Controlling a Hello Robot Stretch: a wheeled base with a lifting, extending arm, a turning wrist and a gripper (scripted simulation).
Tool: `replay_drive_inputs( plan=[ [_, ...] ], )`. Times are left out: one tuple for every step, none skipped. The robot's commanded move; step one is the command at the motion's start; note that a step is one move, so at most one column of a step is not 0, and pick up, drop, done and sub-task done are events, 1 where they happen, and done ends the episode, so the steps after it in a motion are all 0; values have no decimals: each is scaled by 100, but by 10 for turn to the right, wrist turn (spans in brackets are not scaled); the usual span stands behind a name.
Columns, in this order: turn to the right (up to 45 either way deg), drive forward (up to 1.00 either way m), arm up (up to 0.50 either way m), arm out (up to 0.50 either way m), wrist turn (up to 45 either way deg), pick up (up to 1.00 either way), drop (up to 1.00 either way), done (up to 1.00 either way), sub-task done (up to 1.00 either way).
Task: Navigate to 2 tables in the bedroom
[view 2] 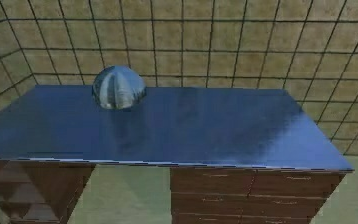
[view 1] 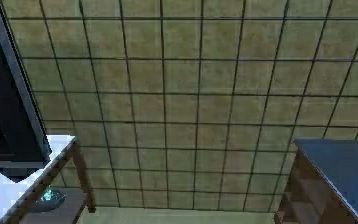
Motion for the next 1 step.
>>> replay_drive_inputs(
  plan=[
    [-450, 0, 0, 0, 0, 0, 0, 0, 0]
  ],
)
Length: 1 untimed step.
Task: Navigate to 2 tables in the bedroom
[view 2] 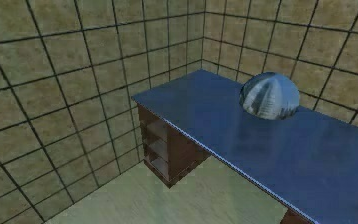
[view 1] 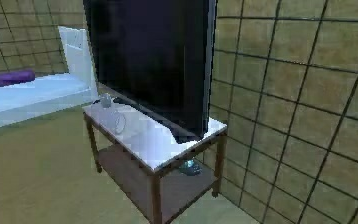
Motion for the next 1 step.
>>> replay_drive_inputs(
  plan=[
    [0, 0, 0, 0, 0, 0, 0, 100, 0]
  ],
)
